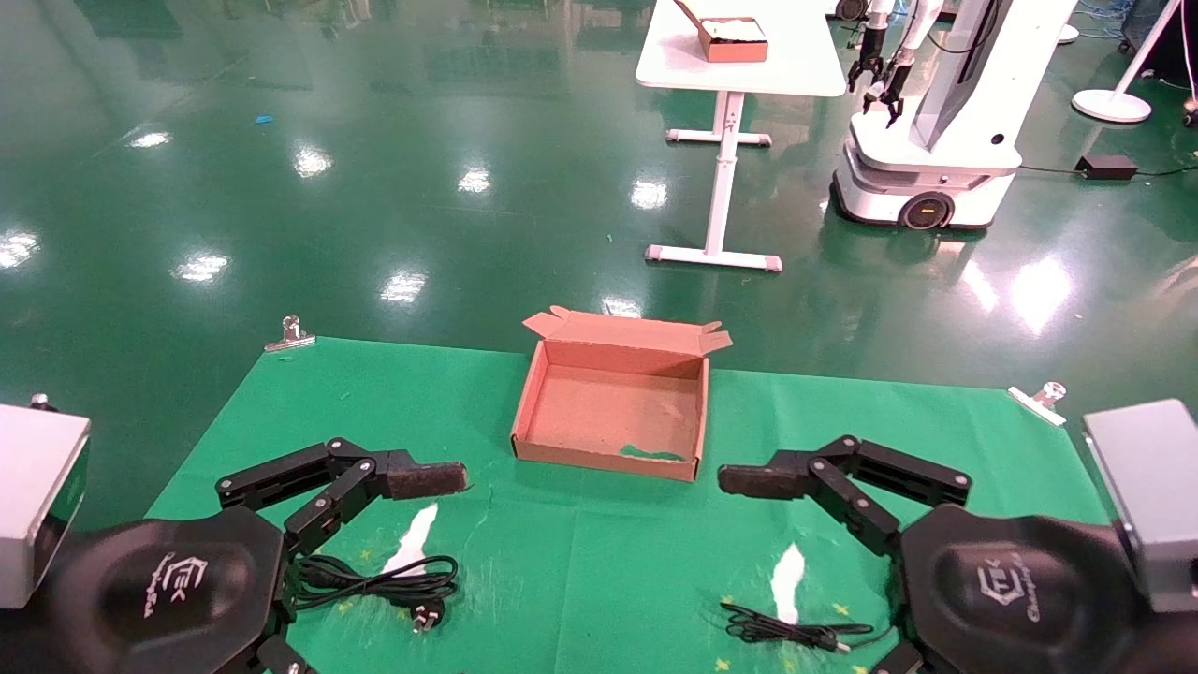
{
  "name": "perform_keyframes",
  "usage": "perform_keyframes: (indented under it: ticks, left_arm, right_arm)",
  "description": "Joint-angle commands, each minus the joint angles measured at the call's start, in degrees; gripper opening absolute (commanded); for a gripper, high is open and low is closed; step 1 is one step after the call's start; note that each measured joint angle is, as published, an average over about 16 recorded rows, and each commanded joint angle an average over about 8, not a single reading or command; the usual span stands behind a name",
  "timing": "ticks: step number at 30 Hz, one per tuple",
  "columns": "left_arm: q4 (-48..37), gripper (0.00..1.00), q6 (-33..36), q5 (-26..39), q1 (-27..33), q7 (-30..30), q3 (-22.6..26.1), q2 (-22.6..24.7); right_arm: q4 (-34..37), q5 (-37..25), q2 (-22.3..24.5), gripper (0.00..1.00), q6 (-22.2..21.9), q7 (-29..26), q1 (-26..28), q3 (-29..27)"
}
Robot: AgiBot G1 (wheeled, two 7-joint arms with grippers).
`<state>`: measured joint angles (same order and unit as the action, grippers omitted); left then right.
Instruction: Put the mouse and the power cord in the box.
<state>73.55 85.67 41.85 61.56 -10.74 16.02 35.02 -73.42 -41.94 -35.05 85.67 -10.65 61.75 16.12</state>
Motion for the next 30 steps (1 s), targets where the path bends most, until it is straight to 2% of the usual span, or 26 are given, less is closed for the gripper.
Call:
perform_keyframes:
  ticks: [1, 15, 19, 25, 30]
  left_arm:
    - [0.00, 1.00, 0.00, 0.00, 0.00, 0.00, 0.00, 0.00]
    - [0.00, 1.00, -0.01, 0.05, 0.03, 0.03, 0.02, 0.01]
    - [0.41, 1.00, 0.67, 2.14, 0.92, 0.80, 0.65, -0.28]
    - [-0.80, 1.00, 3.39, 12.45, 6.19, 4.35, 4.83, 0.31]
    - [-6.91, 1.00, 4.44, 25.31, 12.61, 10.27, 11.55, 3.76]
  right_arm:
    - [0.00, 0.00, 0.00, 1.00, 0.00, 0.00, 0.00, 0.00]
    - [0.01, -0.01, 0.01, 1.00, 0.00, 0.00, -0.05, 0.00]
    - [0.51, -0.86, 0.28, 1.00, 0.32, 0.62, -0.33, 0.27]
    - [4.73, -6.16, 1.47, 1.00, 2.78, 4.70, -0.36, 2.11]
    - [11.09, -15.78, 1.28, 1.00, 4.51, 10.68, 3.76, 6.68]
